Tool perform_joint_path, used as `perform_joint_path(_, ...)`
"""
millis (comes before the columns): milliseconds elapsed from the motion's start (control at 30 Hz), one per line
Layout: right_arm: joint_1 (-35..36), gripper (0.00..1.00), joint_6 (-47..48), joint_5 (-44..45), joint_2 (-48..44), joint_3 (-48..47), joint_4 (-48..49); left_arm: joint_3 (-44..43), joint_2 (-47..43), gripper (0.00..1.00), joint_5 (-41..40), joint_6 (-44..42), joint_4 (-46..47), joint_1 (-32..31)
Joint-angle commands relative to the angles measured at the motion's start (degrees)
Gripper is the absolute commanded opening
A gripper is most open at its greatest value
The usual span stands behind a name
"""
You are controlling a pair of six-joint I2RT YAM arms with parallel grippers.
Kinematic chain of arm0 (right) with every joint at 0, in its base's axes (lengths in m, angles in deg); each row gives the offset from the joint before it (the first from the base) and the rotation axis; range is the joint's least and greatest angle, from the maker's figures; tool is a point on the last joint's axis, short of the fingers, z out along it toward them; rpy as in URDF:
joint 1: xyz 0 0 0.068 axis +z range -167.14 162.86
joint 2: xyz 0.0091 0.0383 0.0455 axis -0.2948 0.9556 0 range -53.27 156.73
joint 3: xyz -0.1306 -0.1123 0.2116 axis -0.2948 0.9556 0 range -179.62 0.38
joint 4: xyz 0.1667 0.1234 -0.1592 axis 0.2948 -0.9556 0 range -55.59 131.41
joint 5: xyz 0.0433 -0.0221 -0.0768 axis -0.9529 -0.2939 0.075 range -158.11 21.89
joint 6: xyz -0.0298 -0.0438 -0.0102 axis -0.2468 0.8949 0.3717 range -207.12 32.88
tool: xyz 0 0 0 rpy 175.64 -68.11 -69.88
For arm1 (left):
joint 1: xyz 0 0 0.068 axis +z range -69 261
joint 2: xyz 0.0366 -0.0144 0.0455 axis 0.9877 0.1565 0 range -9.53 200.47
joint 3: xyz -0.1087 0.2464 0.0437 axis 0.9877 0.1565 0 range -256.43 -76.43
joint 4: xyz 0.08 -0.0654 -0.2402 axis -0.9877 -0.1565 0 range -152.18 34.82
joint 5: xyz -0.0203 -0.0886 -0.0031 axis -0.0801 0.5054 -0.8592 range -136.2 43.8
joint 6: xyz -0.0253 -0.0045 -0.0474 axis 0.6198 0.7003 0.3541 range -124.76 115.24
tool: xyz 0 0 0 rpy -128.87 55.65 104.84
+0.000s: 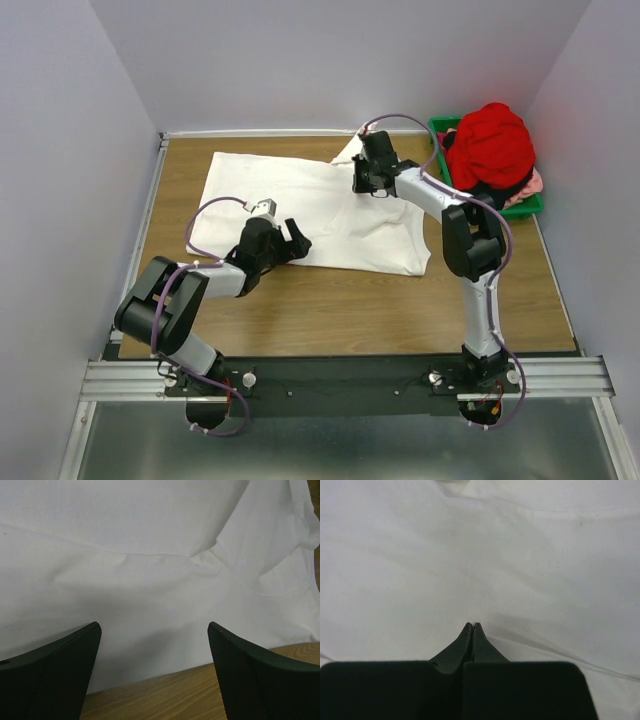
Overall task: Fold and stack the t-shirts
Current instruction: Fold the tshirt
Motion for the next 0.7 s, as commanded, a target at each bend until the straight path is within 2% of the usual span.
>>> perform_joint_path(0,0.7,0.00,1.5,-2.0,3.2,-3.3,-0.3,1.2,-0.2,0.95,-1.6,0.1,0.2,-0.4)
perform_joint_path(133,1.0,0.01,1.6,-2.7,3.5,-3.5,-0.3,1.5,-0.5,0.95,-1.8,0.1,0.2,-0.4)
perform_joint_path(233,1.2,0.07,2.4,-4.4,3.1,-3.1,-0.3,1.6,-0.6,0.95,-1.9,0.1,0.2,-0.4)
perform_joint_path(300,1.2,0.07,2.9,-6.1,3.1,-3.4,-0.3,1.3,-0.5,0.95,-1.8,0.1,0.2,-0.4)
perform_joint_path(500,1.6,0.01,3.0,-7.0,3.7,-4.5,-0.2,1.5,-0.5,0.95,-1.7,0.1,0.2,-0.4)
perform_joint_path(667,2.0,0.01,2.9,-7.1,3.5,-4.1,-0.3,1.7,-0.7,0.95,-1.7,0.1,0.2,-0.4)
